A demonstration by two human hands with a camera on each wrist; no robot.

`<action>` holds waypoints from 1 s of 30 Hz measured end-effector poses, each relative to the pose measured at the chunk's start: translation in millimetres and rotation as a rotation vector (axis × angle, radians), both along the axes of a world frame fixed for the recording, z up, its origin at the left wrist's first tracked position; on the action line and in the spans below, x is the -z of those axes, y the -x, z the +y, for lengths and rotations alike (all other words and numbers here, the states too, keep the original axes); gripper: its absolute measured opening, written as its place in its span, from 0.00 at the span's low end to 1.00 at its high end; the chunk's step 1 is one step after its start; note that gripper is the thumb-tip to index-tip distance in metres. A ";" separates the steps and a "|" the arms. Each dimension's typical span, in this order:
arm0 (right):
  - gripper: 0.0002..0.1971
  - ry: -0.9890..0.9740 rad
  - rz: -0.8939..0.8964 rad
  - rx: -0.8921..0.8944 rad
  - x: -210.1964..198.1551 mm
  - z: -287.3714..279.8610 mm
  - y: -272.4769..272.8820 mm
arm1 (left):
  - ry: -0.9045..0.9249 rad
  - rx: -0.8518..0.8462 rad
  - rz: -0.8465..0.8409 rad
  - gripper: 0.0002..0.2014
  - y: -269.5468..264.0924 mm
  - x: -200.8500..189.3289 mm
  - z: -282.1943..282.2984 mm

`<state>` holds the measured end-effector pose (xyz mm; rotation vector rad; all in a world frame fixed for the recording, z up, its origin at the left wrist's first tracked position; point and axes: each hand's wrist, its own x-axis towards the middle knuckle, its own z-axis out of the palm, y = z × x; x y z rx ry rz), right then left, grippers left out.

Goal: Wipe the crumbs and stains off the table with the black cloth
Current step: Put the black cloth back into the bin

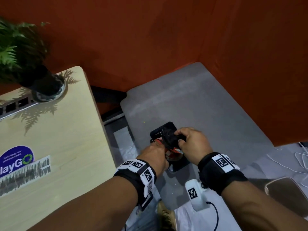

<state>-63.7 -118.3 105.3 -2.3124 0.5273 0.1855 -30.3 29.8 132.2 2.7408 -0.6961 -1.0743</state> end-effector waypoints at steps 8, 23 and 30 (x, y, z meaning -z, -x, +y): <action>0.17 -0.004 0.060 -0.013 64.9 -6.6 -10.0 | -0.162 -0.053 0.032 0.22 -17.0 76.8 -23.9; 0.19 0.115 0.237 -0.270 157.7 13.7 -19.8 | -0.199 0.021 0.222 0.13 -32.0 164.9 -27.1; 0.17 0.096 0.458 -0.410 180.4 21.5 -16.1 | -0.169 -0.106 0.229 0.12 -33.1 183.6 -22.9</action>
